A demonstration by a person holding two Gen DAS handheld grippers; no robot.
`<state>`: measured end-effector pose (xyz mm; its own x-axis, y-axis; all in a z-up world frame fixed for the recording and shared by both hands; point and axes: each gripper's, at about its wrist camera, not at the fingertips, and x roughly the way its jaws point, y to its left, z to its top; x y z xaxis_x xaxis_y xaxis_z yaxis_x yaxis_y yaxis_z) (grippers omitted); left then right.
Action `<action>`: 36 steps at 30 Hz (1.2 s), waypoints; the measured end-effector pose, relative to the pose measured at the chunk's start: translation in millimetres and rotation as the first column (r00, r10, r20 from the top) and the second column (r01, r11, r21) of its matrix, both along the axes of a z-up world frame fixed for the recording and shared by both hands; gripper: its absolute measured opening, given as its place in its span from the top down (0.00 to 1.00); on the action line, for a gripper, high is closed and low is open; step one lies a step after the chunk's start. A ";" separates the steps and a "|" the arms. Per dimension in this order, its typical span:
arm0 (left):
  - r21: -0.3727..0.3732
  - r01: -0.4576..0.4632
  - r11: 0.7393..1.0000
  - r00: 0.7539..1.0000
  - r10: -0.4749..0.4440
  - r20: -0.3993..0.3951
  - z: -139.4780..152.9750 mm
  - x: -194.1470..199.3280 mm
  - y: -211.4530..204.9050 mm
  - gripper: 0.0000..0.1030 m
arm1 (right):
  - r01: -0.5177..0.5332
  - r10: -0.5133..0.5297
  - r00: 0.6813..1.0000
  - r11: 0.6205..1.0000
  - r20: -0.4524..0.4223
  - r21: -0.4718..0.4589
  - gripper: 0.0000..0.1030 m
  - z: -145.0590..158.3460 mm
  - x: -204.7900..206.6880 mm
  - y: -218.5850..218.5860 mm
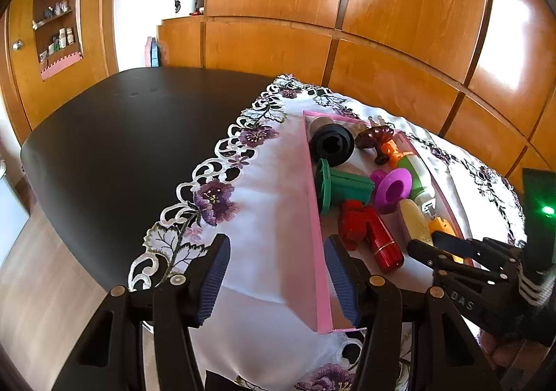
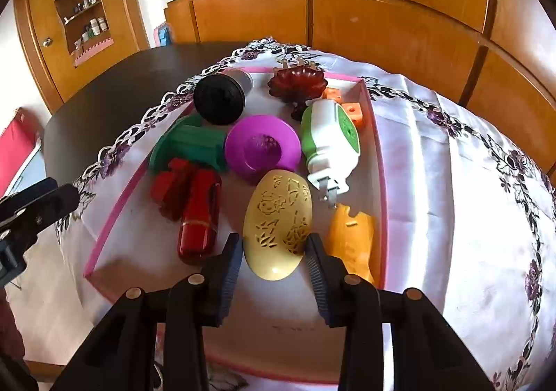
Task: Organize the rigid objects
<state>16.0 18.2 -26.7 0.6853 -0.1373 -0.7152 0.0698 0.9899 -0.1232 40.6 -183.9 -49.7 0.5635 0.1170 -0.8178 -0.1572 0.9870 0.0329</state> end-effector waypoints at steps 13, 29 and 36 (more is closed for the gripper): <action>0.027 -0.035 0.999 0.999 0.034 0.036 14.0 -6.0 1.3 0.25 | 0.003 0.000 0.998 0.999 -0.056 0.037 0.62 -6.5 5.9 1.6; 0.058 -0.039 0.998 0.995 0.033 0.089 31.1 -24.4 -23.2 0.00 | 0.083 -0.085 0.988 0.996 0.128 0.019 0.57 39.0 -32.5 -8.0; 0.068 -0.050 0.996 0.996 0.044 0.083 30.7 -31.4 -33.1 0.00 | 0.131 -0.134 0.983 0.991 0.126 0.028 0.57 37.6 -40.2 -20.6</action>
<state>-15.4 -14.9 4.0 0.7462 -0.0557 -0.6634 0.0302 0.9983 -0.0498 0.4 -204.5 -12.1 0.6745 0.0496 -0.7366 -0.0294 0.9988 0.0403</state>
